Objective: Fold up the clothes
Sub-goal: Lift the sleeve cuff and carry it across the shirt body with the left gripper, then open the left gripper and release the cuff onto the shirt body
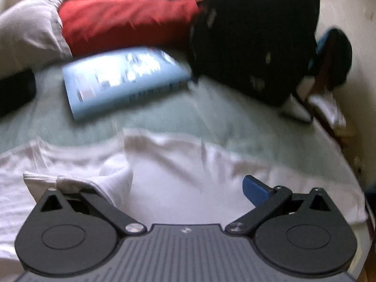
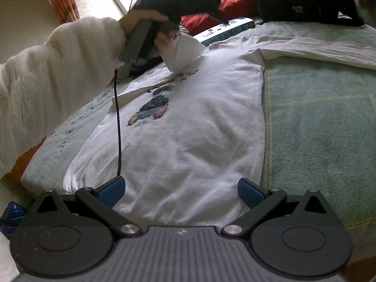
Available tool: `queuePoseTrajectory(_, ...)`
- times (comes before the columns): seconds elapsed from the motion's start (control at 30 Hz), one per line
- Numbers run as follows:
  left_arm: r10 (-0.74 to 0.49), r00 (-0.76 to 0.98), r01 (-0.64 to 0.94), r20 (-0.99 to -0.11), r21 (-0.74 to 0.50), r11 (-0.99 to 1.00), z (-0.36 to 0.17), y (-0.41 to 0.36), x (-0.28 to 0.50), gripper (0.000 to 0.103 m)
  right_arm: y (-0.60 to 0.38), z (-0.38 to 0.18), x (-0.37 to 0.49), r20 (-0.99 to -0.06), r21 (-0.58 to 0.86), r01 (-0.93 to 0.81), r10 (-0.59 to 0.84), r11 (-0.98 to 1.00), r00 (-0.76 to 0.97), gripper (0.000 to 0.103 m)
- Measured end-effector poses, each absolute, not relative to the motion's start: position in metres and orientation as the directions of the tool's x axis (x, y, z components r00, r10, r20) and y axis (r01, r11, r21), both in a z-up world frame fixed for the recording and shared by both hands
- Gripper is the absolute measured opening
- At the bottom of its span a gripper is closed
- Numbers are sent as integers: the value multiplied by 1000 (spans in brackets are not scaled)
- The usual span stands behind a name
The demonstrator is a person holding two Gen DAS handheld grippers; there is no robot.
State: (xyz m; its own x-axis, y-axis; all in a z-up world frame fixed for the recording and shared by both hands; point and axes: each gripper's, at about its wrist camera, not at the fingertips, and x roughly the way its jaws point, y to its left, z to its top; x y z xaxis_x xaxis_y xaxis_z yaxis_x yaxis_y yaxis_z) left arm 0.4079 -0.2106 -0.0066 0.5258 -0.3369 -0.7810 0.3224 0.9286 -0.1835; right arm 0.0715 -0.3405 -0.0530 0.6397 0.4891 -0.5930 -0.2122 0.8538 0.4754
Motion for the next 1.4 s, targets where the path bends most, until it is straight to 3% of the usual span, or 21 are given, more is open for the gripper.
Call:
queuePoseTrajectory(0.23,-314,395,483,-863,-95,871,-37,-230,383,102,-341,-52,71,-592,482,-202,487,852,642,103)
queuePoseTrajectory(0.6,-442,434,397,-785,-273,876,-21,-163,346,102,-348,-46,70,-563,494,-193,481,848,672,103)
queuePoseTrajectory(0.9,-511,453,150,-731,-502,852,-37,-107,383,102,-352,-49,74,-562,513,-170,479,841,674,103)
queuePoseTrajectory(1.2,-544,469,232,-695,-498,836,-26,-131,391,102,-350,-51,77,-578,500,-167,471,850,666,103)
queuePoseTrajectory(1.4,-418,560,214,-715,-362,907,-21,-120,400,102,-350,-47,76,-575,490,-175,467,854,672,103)
